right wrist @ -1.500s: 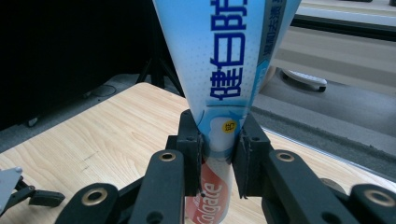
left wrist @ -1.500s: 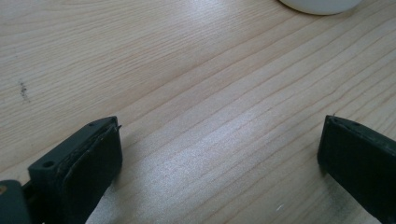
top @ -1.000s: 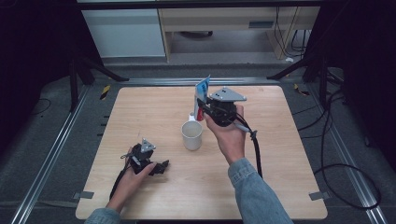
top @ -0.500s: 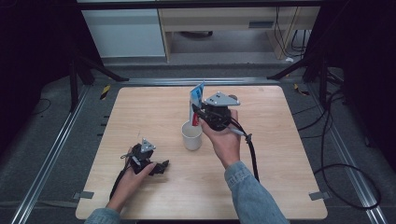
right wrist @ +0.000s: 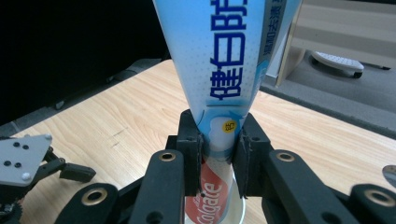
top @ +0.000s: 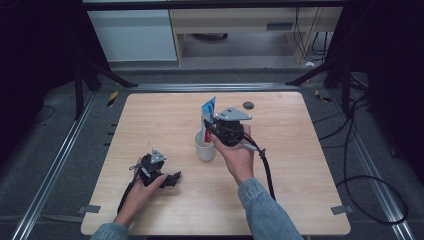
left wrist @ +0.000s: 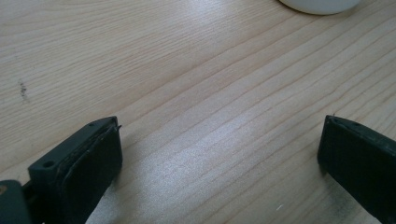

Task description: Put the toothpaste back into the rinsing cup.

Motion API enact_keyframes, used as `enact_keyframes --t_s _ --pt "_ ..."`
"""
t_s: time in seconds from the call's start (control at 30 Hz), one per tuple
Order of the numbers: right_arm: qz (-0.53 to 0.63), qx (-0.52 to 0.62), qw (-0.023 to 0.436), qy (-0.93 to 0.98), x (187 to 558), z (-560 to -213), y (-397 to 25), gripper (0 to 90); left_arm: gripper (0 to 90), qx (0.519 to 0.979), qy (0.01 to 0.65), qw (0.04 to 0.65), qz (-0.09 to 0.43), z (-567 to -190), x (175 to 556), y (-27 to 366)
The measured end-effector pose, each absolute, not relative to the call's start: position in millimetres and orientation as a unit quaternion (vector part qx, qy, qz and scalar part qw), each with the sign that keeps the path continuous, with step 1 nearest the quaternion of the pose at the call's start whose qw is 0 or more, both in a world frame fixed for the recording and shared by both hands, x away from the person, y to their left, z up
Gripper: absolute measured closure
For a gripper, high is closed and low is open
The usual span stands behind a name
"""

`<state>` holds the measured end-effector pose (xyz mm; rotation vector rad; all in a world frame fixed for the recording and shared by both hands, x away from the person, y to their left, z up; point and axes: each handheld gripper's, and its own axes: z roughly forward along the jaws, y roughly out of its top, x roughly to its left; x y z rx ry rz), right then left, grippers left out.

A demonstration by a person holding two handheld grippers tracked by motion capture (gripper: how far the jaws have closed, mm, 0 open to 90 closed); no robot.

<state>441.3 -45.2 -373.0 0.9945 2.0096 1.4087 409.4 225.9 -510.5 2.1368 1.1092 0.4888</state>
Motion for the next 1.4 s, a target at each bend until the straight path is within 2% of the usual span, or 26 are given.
enact_keyframes --t_s 0.77,1.4 --pt "0.502 0.371 0.232 0.746 445.1 -407.7 -37.4 74.7 0.0 0.819 0.425 0.336 0.187 -510.5 409.4 226.0" --pt "0.494 0.372 0.227 0.752 446.2 -422.0 -35.0 74.5 0.0 0.819 0.425 0.336 0.187 -510.5 409.4 226.0"
